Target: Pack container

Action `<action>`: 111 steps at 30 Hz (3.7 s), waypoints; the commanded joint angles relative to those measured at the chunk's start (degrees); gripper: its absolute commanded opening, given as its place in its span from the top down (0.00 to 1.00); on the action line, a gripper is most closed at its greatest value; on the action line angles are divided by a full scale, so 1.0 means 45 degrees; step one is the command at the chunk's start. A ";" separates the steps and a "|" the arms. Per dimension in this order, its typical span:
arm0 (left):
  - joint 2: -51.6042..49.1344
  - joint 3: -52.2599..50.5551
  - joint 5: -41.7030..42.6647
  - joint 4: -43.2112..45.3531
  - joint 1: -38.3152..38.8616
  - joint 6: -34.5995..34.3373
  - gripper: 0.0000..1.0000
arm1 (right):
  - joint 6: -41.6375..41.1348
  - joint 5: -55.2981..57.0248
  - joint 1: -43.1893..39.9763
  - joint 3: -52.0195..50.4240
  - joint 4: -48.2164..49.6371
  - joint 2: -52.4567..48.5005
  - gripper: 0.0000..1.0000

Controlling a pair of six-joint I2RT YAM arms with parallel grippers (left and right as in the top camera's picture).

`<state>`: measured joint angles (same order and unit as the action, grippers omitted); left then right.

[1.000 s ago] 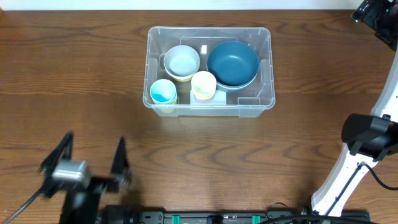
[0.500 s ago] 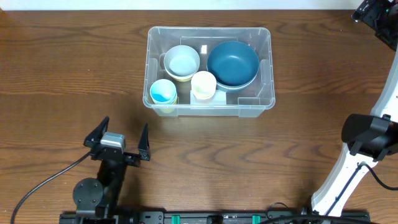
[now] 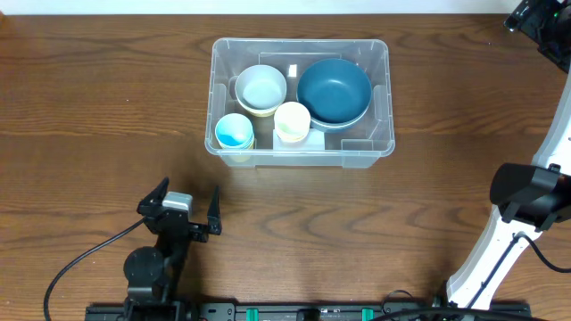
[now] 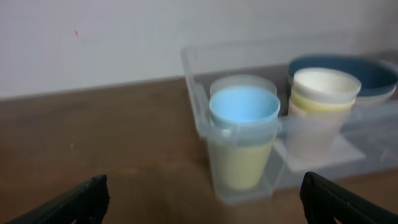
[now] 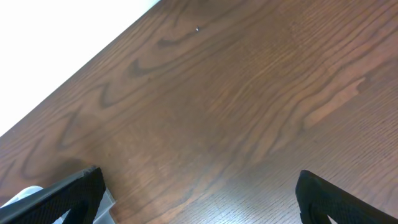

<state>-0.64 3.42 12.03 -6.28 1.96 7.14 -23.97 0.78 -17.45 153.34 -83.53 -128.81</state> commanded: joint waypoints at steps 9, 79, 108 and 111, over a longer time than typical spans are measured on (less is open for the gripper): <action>0.0121 -0.0053 0.0097 -0.0869 -0.0073 0.0170 0.02 | -0.0189 -0.0039 -0.0024 0.0029 -0.0019 0.0447 0.01; 0.0078 -0.0053 0.0097 -0.0869 -0.0073 0.0170 0.02 | 0.4823 -0.2506 0.4605 -1.5897 1.2492 1.3731 0.01; 0.0078 -0.0053 0.0097 -0.0869 -0.0073 0.0170 0.02 | 0.7300 -0.3240 0.3478 -3.2300 1.9254 2.6690 0.01; 0.0078 -0.0053 0.0097 -0.0869 -0.0073 0.0170 0.02 | 0.7300 -0.3118 0.3478 -3.2528 1.9244 2.7127 0.01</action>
<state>-0.58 4.12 11.86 -8.54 1.91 7.53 7.99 -13.96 -1.06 7.81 2.72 -8.67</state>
